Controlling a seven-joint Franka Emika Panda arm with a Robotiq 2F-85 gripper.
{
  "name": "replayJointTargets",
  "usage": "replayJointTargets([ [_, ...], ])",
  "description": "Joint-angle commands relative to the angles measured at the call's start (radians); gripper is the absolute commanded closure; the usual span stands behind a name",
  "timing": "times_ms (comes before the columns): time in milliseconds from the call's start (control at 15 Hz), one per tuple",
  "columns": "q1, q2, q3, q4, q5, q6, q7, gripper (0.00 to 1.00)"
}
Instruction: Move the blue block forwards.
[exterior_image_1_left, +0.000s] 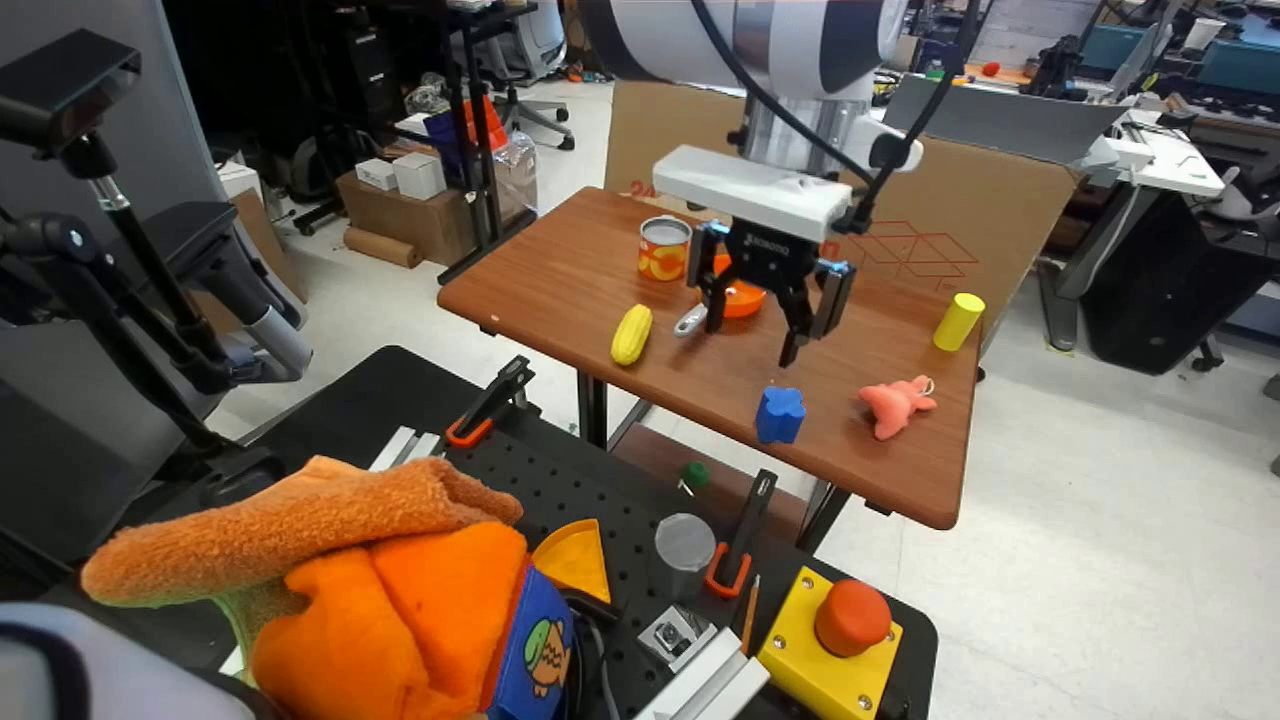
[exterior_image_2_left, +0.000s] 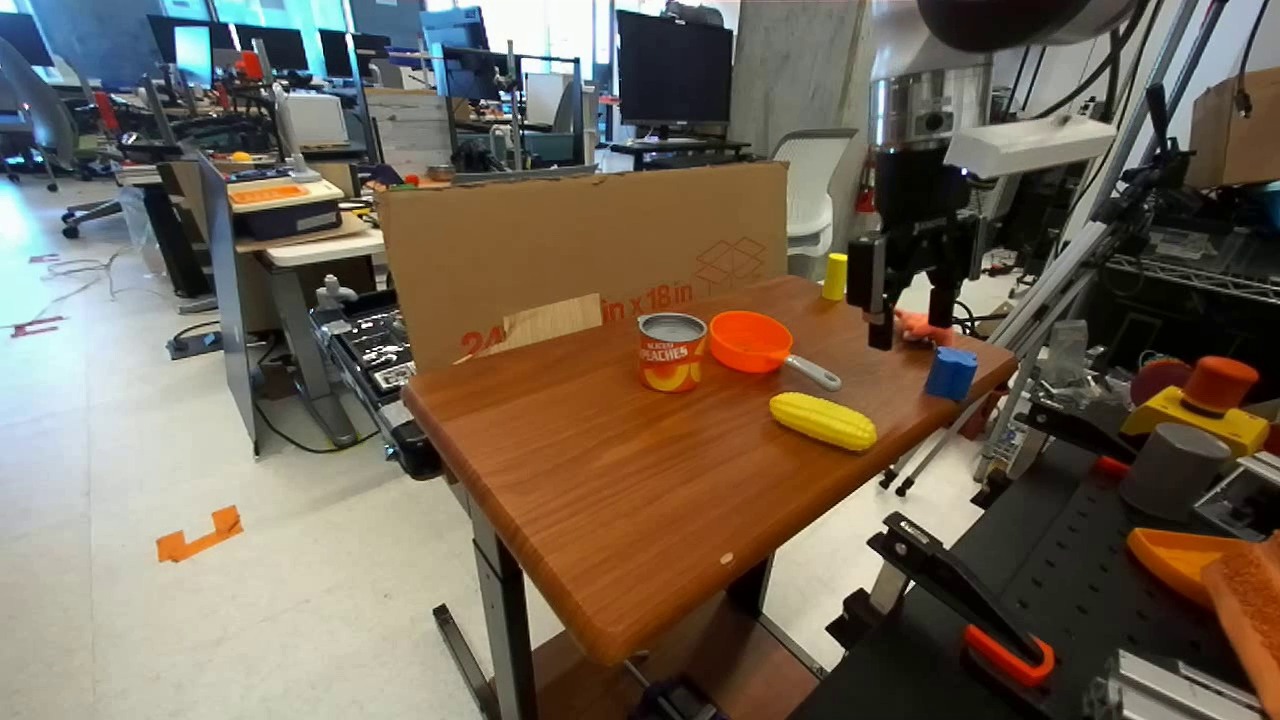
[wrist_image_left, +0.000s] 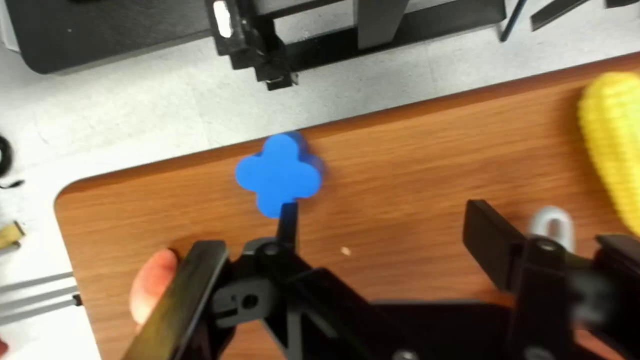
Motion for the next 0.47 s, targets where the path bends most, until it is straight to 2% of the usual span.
replayJointTargets([
  [0,0.005,-0.207,0.086,-0.114,0.138,0.024,-0.124,0.00],
  [133,0.014,-0.261,0.104,-0.105,0.200,-0.058,-0.166,0.00],
  [200,0.018,-0.272,0.093,-0.084,0.171,-0.143,-0.136,0.00],
  [267,0.024,-0.220,0.093,-0.075,0.156,-0.066,-0.115,0.00],
  [400,0.023,-0.261,0.093,-0.075,0.156,-0.129,-0.115,0.00],
])
